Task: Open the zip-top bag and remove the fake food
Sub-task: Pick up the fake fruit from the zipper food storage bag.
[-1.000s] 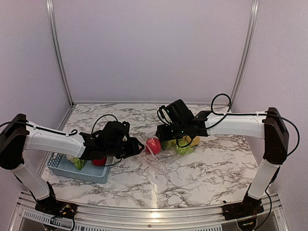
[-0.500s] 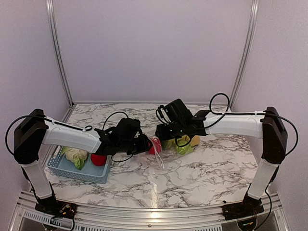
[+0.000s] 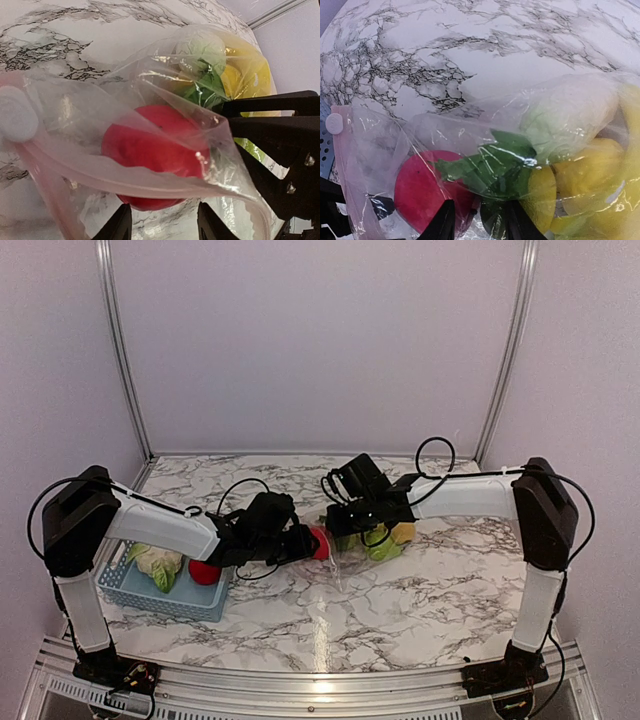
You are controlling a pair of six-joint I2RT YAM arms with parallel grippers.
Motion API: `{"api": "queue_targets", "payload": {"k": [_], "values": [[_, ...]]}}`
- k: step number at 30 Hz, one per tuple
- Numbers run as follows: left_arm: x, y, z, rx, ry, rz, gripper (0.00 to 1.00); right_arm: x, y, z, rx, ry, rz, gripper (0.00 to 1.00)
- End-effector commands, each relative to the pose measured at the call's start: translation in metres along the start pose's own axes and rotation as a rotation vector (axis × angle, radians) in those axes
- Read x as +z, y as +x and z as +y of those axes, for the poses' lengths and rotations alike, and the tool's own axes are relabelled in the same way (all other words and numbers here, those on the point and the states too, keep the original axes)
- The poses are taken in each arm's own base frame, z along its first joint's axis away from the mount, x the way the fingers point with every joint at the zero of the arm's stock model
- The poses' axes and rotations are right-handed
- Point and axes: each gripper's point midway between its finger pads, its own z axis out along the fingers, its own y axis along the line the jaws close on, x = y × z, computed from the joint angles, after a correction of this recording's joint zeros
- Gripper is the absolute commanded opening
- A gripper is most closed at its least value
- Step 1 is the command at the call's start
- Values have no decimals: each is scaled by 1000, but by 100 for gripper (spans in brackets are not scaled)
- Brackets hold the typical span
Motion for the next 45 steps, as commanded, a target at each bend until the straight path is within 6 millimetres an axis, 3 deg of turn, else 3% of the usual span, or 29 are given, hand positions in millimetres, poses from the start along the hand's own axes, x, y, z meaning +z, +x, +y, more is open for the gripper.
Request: {"api": "queue_targets", "payload": {"k": [1,10,18,25,32,37,42,45], "values": [[5,-6,0,12,8,-24,49,13,-2,-1,12,-3,8,33],[7,-7,9,64,-56,-21,72,21,13,-5,-3,7,39,43],[13,-10,18,97,-119,-25,82,26,24,-9,-33,39,71,46],[24,-12,19,112,-142,-25,86,30,32,-13,-51,64,97,33],[30,-16,20,121,-163,-39,90,31,40,-11,-62,61,114,31],[36,-18,18,134,-170,-37,85,29,42,-10,-60,51,114,31],[34,-20,17,138,-166,-41,59,25,40,-11,-47,51,105,31],[28,-24,12,153,-155,-49,50,20,36,-9,-42,46,89,32]]}}
